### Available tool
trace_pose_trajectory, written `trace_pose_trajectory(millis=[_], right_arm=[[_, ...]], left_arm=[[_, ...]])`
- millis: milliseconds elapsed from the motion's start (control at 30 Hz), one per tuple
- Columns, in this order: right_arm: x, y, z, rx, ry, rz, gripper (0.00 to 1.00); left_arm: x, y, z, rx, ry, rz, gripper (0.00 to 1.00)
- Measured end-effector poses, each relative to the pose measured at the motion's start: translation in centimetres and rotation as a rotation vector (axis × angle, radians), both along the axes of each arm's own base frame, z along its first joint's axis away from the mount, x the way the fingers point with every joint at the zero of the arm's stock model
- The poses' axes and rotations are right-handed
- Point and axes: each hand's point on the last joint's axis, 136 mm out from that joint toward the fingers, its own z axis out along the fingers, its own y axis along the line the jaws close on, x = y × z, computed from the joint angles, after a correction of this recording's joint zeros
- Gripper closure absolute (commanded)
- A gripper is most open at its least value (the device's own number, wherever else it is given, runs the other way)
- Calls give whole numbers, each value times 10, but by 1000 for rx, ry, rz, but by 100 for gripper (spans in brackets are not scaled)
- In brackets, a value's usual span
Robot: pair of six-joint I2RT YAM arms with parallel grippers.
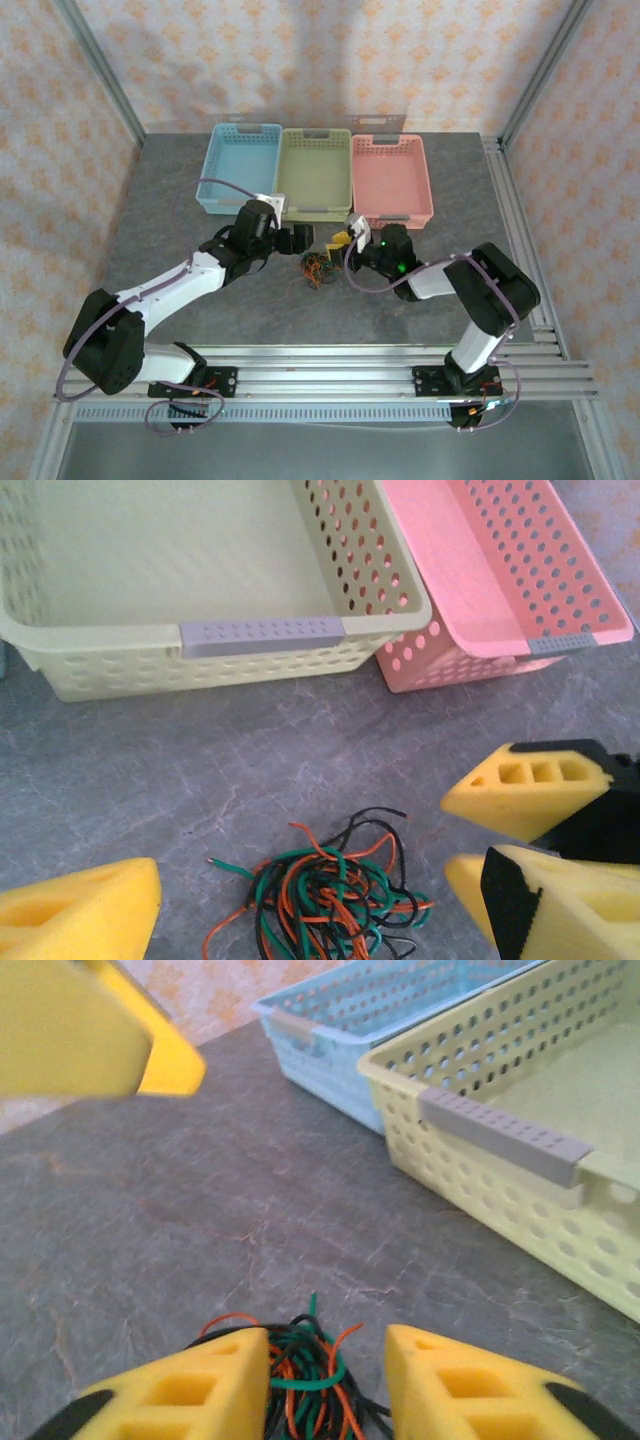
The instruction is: Untangle the cables
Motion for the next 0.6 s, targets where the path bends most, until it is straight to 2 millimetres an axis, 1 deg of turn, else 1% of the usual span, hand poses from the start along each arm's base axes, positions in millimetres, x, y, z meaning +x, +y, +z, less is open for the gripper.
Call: trace_pose_trajectory(millis=[67,167,267,367,600], right_arm=[[-5,5,-3,2,13,39,55],[-13,16,-8,-18,22,100,53],[-20,27,-12,-52,28,151,59],[-25,32,-15,-72,32,182,65],[-29,32,-28,-129,62,204,67]], left_arm=[[1,3,-1,12,-3,16,15],[2,7,-2,27,-3,34,14],[3,10,-3,38,-2,46,14],[4,11,-4,44,-4,55,14],[4,13,-4,49,-4,60,14]])
